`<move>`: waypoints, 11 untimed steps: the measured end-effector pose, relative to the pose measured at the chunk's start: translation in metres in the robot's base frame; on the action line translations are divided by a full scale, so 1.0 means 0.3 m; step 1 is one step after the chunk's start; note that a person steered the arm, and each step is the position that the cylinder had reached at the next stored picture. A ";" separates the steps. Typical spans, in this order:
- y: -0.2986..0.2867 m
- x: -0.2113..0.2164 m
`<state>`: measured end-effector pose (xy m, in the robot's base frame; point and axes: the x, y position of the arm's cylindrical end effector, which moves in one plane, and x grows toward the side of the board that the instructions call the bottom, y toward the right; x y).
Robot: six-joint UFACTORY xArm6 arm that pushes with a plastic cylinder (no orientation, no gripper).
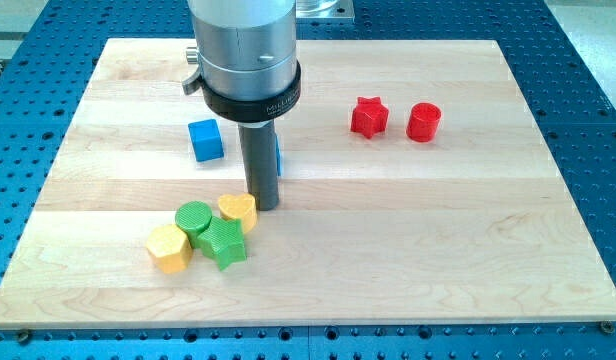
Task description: Move the triangle below the red star
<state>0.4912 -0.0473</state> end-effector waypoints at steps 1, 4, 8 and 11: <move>0.000 -0.032; 0.281 -0.334; 0.170 -0.425; 0.197 -0.218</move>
